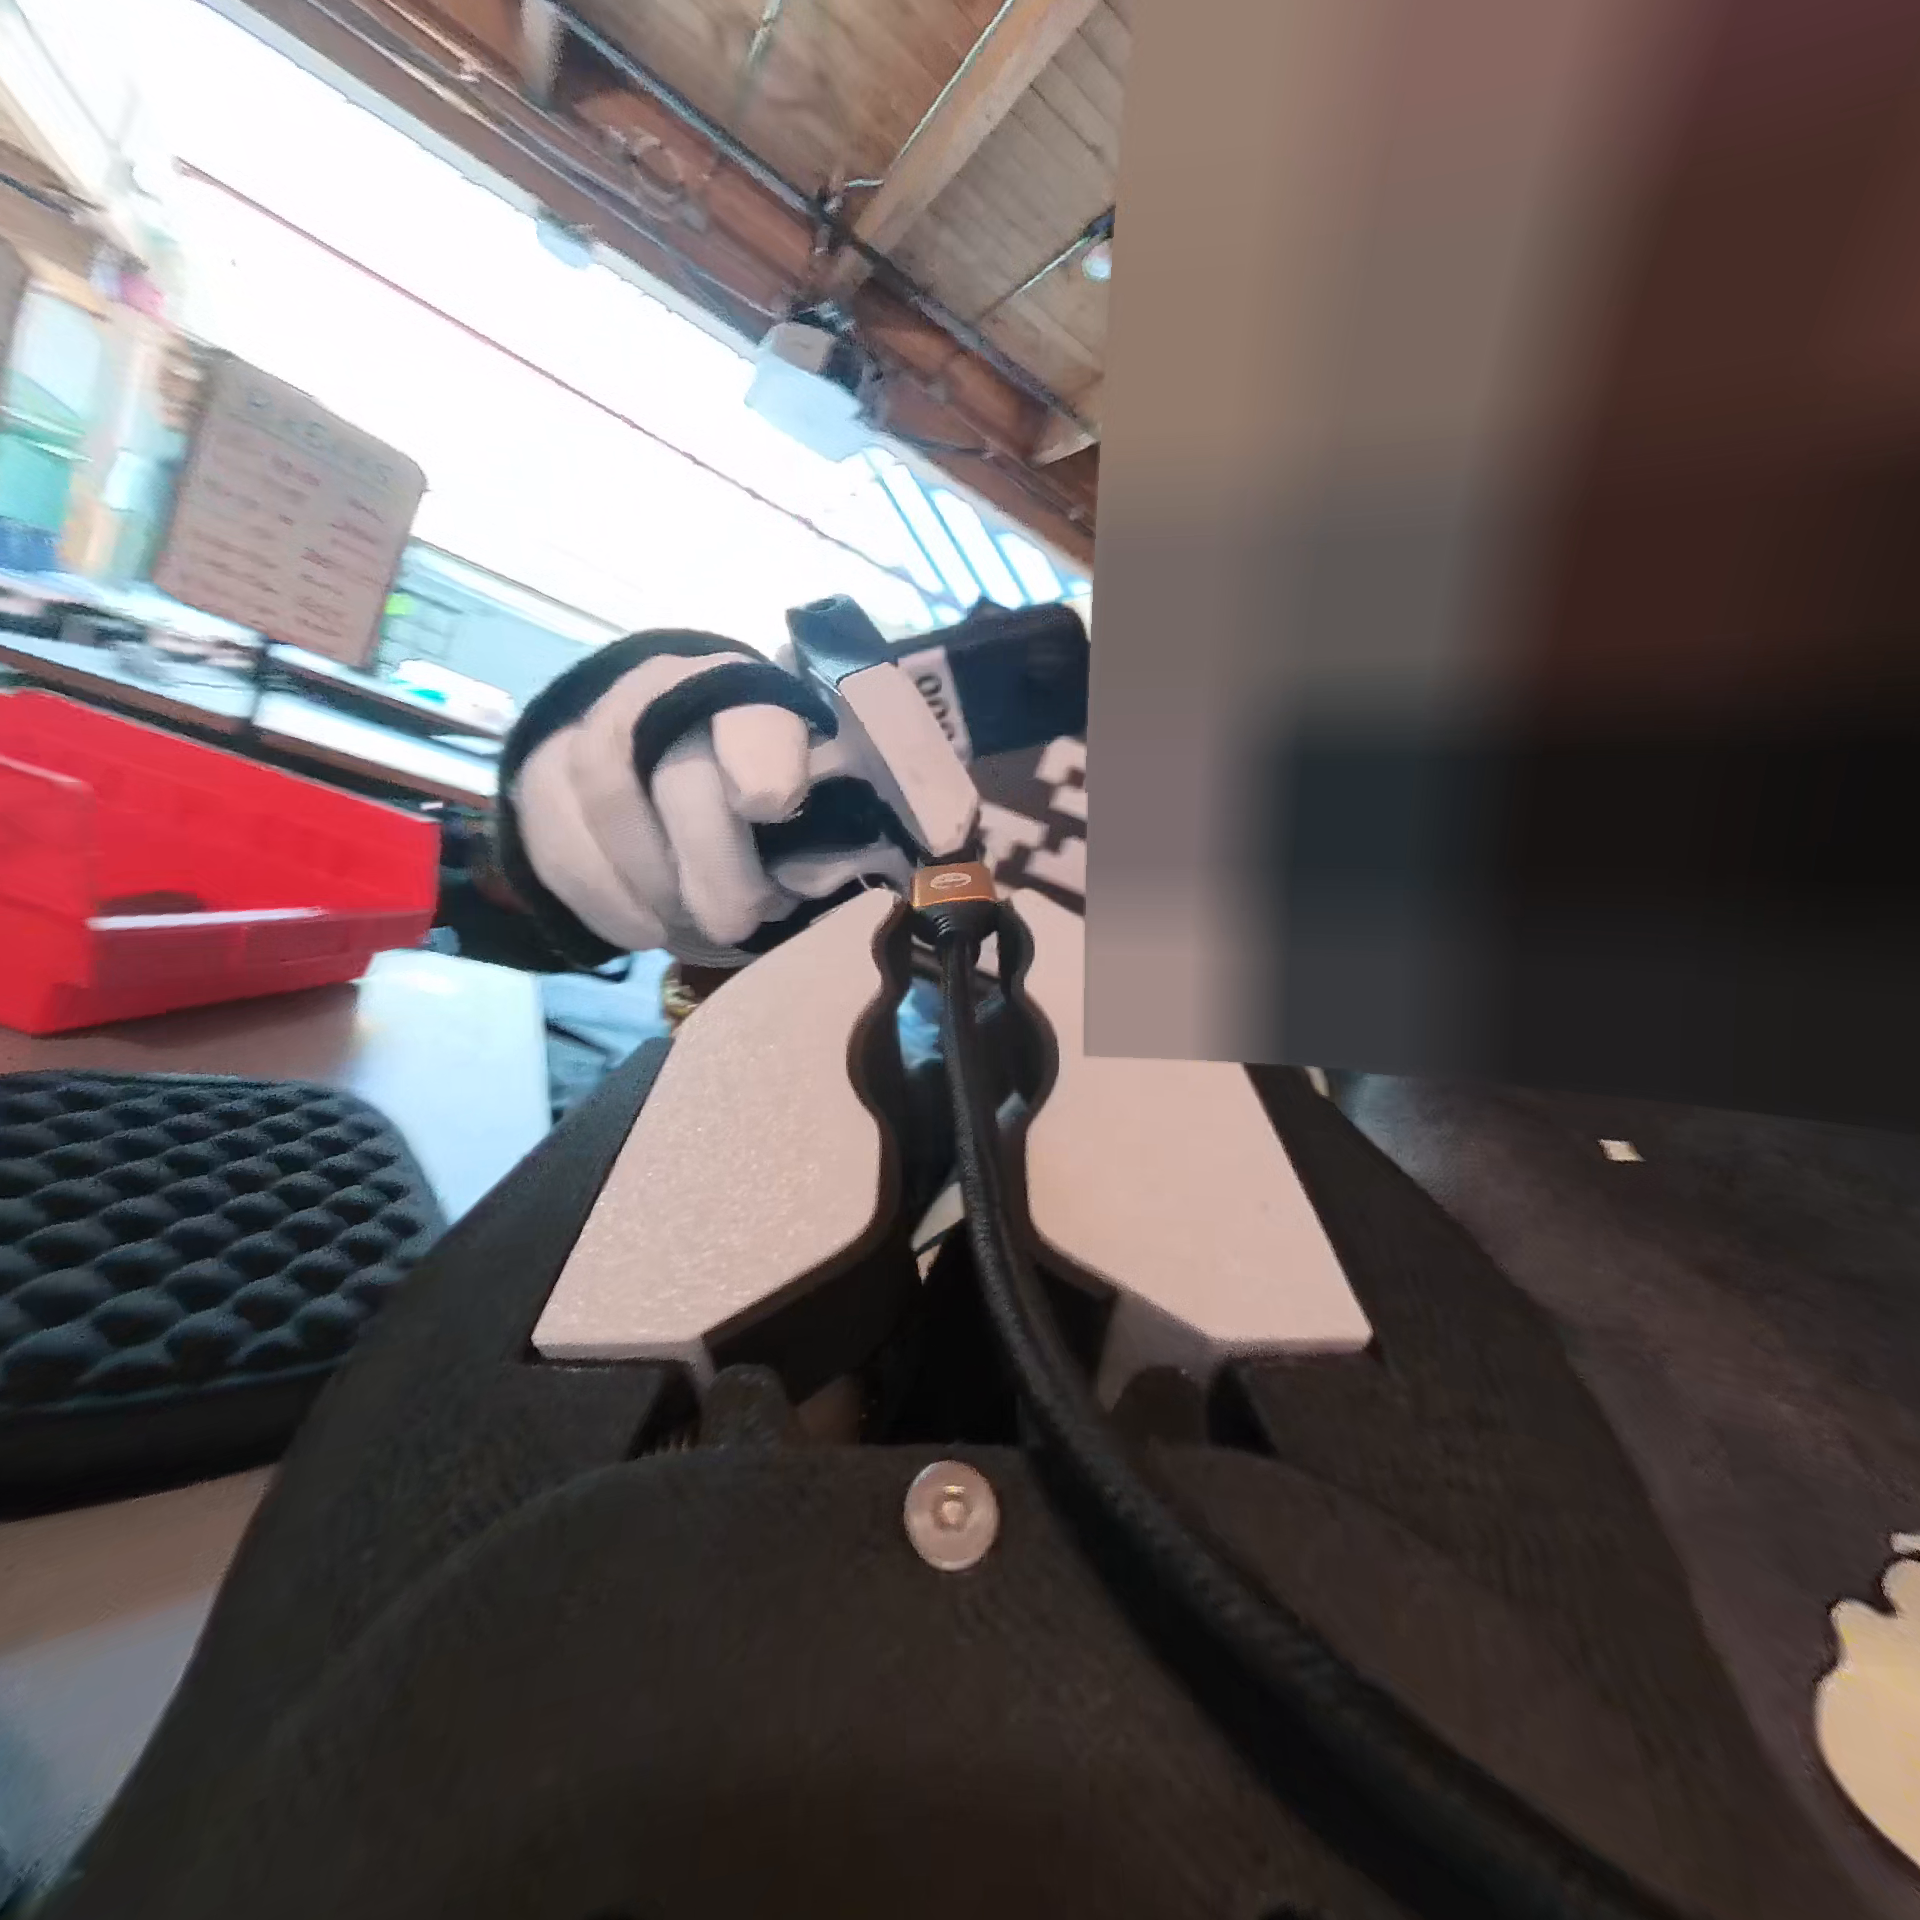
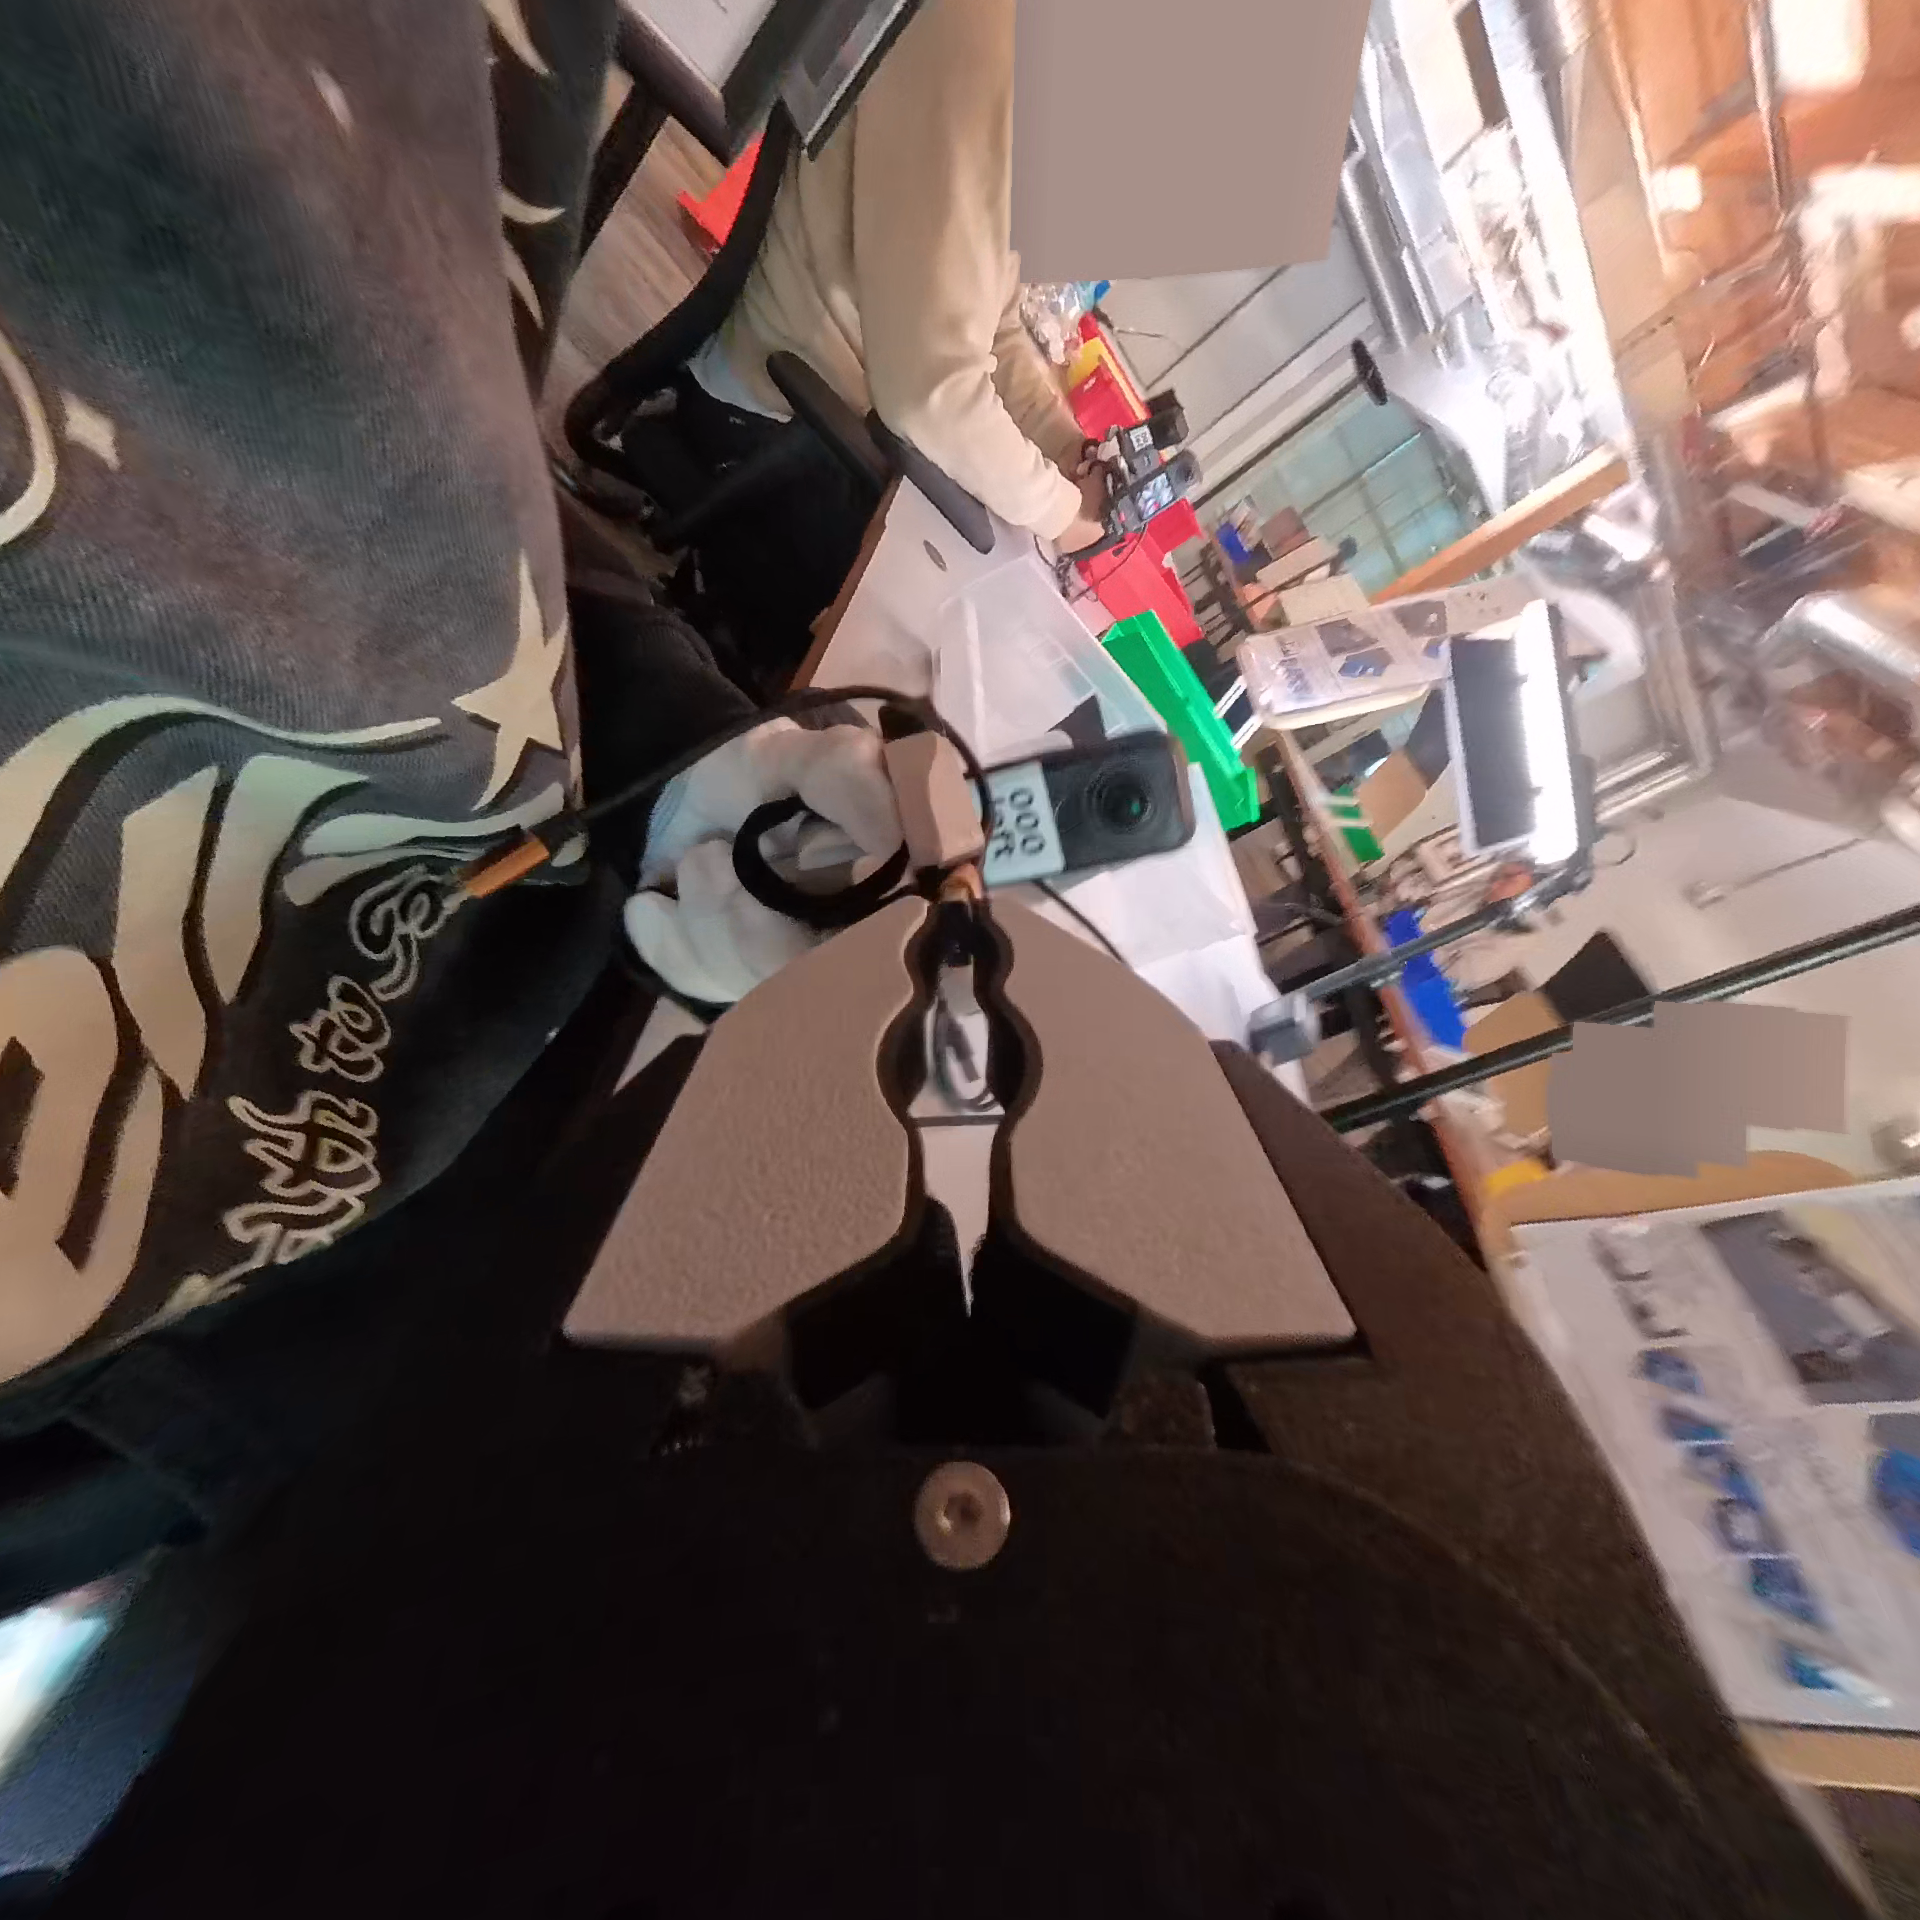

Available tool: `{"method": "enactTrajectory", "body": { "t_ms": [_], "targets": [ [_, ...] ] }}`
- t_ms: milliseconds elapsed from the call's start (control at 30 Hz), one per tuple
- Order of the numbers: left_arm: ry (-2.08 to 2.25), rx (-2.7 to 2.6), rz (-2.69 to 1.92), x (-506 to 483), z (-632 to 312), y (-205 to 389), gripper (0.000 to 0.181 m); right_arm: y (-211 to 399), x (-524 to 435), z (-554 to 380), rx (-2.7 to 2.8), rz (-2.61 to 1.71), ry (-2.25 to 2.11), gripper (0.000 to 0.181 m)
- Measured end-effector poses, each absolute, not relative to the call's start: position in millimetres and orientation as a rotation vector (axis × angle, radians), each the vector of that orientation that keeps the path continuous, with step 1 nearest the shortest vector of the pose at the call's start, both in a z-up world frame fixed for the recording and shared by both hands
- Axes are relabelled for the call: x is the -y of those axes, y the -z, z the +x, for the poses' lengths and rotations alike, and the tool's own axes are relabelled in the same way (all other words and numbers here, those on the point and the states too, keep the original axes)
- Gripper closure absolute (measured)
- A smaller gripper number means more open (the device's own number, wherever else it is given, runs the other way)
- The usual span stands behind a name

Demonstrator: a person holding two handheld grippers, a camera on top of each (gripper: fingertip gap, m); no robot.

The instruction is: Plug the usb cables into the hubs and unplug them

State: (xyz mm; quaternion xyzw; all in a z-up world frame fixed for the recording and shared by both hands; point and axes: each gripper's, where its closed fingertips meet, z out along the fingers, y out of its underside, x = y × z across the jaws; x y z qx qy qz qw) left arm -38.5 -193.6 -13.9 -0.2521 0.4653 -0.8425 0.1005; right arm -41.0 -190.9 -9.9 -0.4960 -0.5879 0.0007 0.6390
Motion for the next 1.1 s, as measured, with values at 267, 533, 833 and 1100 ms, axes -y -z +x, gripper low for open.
{"method": "enactTrajectory", "body": {
  "t_ms": [267,533,833,1100],
  "targets": [
    [1.761,-1.515,-0.736,151.4,-53.2,20.9,0.166,90.2,127.5,47.2,0.986,-1.805,-0.421,0.105],
    [1.632,-1.563,-0.714,141.5,-70.4,27.7,0.166,146.9,70.3,121.0,1.169,-2.204,-0.282,0.104],
    [1.704,-1.513,-0.684,138.7,-75.4,25.0,0.166,189.2,64.8,133.6,1.591,-2.257,-0.35,0.113],
    [1.666,-1.362,-0.702,117.7,-71.8,24.5,0.166,133.3,98.3,105.1,1.169,-2.227,-0.245,0.119]
  ]
}}
